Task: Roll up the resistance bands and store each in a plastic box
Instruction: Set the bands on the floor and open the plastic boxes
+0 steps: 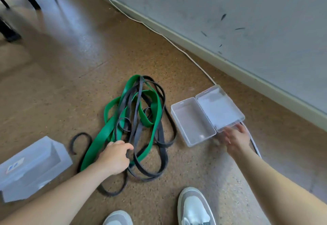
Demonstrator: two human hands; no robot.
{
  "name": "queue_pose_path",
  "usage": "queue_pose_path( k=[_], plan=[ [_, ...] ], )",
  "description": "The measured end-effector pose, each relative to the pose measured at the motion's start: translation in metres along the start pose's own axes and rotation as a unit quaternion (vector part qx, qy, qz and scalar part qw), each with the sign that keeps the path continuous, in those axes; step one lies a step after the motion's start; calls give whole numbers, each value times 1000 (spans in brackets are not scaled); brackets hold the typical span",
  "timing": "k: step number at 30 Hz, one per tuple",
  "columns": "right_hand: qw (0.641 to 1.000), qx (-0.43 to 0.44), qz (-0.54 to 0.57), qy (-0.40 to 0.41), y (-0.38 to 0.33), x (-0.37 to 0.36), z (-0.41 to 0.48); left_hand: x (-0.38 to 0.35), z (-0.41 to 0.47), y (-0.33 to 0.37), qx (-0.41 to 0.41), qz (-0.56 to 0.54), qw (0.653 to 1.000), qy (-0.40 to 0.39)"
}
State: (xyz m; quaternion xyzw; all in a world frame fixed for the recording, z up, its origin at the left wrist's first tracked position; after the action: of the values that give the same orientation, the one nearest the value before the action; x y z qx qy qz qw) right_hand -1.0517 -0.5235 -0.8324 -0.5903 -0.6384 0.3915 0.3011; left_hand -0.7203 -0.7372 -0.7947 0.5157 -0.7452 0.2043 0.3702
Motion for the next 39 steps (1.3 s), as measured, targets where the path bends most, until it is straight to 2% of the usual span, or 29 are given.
queue_pose_path(
  k=[1, 2, 3, 4, 5, 7, 8, 9, 12, 13, 15, 17, 18, 19, 22, 23, 24, 26, 27, 28, 31, 36, 39],
  plan=[
    [994, 84, -65, 8, -17, -4, -7, 2, 0, 8, -5, 16, 1000, 16],
    [974, 170, -150, 2, -31, -8, -17, 2, 0, 17, -18, 21, 999, 28],
    [935, 255, -244, -25, -43, -16, -29, 2, -1, 28, -33, 14, 999, 33],
    [875, 332, -347, -66, -49, -24, -40, -1, -1, 39, -48, 1, 998, 29],
    [791, 388, -458, -119, -47, -31, -48, -3, -2, 48, -62, -6, 998, 20],
    [606, 403, -645, -232, -25, -40, -60, -10, -2, 59, -79, -3, 997, 1],
    [548, 392, -690, -264, -16, -42, -66, -12, -2, 60, -83, 1, 997, -8],
    [523, 389, -704, -282, -13, -45, -73, -14, -3, 59, -84, 4, 996, -13],
    [510, 386, -705, -308, -1, -60, -83, -13, -6, 53, -81, 17, 997, -7],
    [495, 373, -717, -319, 6, -64, -83, -13, -7, 51, -82, 25, 996, -2],
    [446, 354, -750, -337, 18, -69, -81, -13, -10, 46, -87, 40, 995, 1],
    [419, 353, -769, -331, 19, -67, -75, -15, -12, 40, -93, 46, 995, 4],
    [428, 355, -767, -320, 14, -64, -70, -14, -13, 36, -93, 39, 995, 11],
    [456, 354, -759, -301, 7, -59, -61, -13, -13, 31, -92, 24, 995, 21],
    [574, 343, -711, -217, -23, -41, -31, -10, -13, 22, -83, -12, 996, 42],
    [622, 327, -687, -188, -28, -33, -18, -10, -13, 20, -81, -11, 996, 46],
    [684, 294, -649, -157, -33, -26, -8, -10, -12, 19, -80, -5, 996, 49],
    [826, 192, -521, -98, -31, -14, 8, -9, -10, 17, -80, 15, 995, 50],
    [876, 154, -451, -72, -26, -10, 12, -9, -10, 16, -80, 28, 995, 50],
    [905, 127, -403, -51, -23, -7, 13, -9, -8, 14, -77, 39, 995, 54],
    [936, 98, -337, -36, -21, -12, 10, -5, -7, 6, -60, 38, 996, 62],
    [914, 95, -383, -93, -32, -45, -2, -4, -17, 7, -64, 25, 997, 45],
    [900, 103, -407, -115, -30, -54, -4, 14, -12, 35, -117, -29, 990, 70]
  ],
)
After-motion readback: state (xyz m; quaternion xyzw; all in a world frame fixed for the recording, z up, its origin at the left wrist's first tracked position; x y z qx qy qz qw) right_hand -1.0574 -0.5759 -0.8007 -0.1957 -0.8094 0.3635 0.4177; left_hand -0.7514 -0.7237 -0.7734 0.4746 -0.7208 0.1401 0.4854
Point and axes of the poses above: each hand's wrist, its own z-axis towards the middle knuckle, its own x-axis out of the back of the hand, y = z × x, the point moved 7 cm from there along z, towards the middle knuckle, and after that the axes turned 9 degrees about x, right-handed, at the moved point
